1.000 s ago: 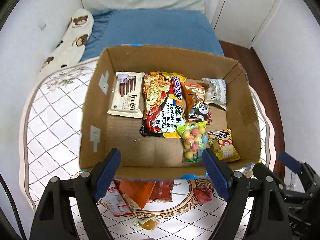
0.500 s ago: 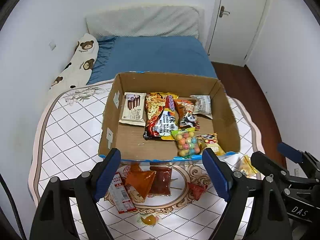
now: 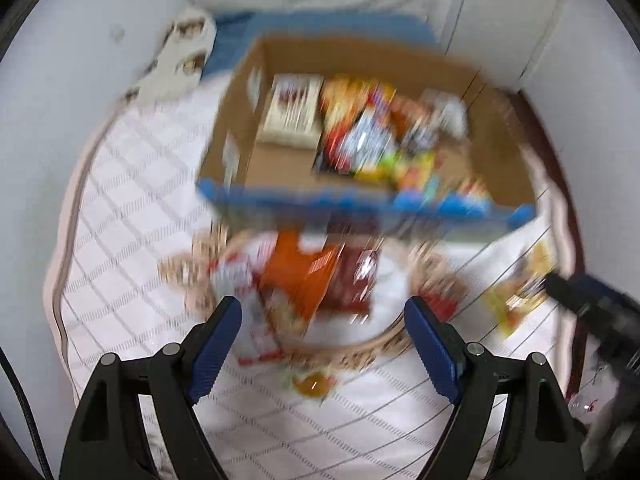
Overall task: Organize snacks
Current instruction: 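Grasp the red chocolate triangle pack with the left tool while the right tool grasps the yellow bread bag, then carry the chocolate pack and bread bag into the box and release both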
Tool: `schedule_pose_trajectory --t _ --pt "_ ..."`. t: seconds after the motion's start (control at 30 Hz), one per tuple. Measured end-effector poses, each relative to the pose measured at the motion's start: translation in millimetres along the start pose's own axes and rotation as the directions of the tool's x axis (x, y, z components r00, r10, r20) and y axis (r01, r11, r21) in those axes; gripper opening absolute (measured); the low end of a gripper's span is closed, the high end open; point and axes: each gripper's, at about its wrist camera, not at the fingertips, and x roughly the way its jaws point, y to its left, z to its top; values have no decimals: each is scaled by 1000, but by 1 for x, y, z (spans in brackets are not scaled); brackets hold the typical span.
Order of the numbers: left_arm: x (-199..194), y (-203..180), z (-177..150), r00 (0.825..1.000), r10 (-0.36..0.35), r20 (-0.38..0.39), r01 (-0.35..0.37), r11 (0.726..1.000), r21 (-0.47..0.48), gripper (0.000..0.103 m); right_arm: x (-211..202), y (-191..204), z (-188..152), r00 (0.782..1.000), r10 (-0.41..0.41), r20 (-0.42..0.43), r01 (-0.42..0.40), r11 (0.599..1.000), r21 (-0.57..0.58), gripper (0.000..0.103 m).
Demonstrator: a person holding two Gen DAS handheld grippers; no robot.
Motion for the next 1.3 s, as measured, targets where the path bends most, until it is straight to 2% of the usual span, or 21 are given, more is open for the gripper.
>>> schedule_pose_trajectory --t 0.1,0.2,0.33,0.43,0.53,0.6,0.63,0.67,0.8,0.97,1.0,1.07,1.13,1.3 --pt "35 5 -14 995 0 -101 -3 999 -36 83 26 -34 -8 999 -41 -31 44 995 91 93" --pt "60 -2 -23 983 -35 -179 24 998 -64 83 51 -86 -16 996 -55 -71 72 962 265 93" --pt "79 -29 -22 972 -61 -227 57 998 -22 83 78 -137 -27 993 -48 -112 93 893 440 93" --pt "88 -52 -18 964 -85 -253 89 996 4 83 95 -151 -30 991 -33 -132 94 868 487 93" --pt "96 -74 -14 955 -100 -280 112 993 26 83 111 -151 -28 988 -54 -146 118 871 478 93" --pt "102 -84 -12 949 -108 -296 122 992 31 83 122 -149 -25 985 -88 -149 145 886 440 91" --pt "106 -89 -10 944 -116 -308 132 991 29 83 127 -145 -24 981 -118 -153 171 898 405 83" --pt "110 -95 -9 938 -129 -322 145 989 25 83 129 -143 -23 980 -131 -151 180 909 377 69" --pt "126 -109 -5 914 -174 -367 183 983 -11 83 128 -132 -25 976 -164 -145 197 949 248 58" --pt "154 -129 -2 891 -199 -408 206 978 -27 83 124 -129 -44 970 -163 -181 194 966 168 56" --pt "159 -132 -2 890 -196 -411 206 978 -21 80 124 -129 -46 970 -161 -184 192 967 168 56" --pt "169 -139 -2 894 -173 -414 192 981 3 56 123 -130 -55 970 -158 -187 189 968 165 56" --pt "172 -142 -3 901 -155 -405 184 982 34 42 121 -126 -63 971 -150 -185 180 971 160 55" --pt "163 -145 -7 915 -146 -377 186 980 72 35 115 -116 -76 975 -119 -187 148 978 146 49"
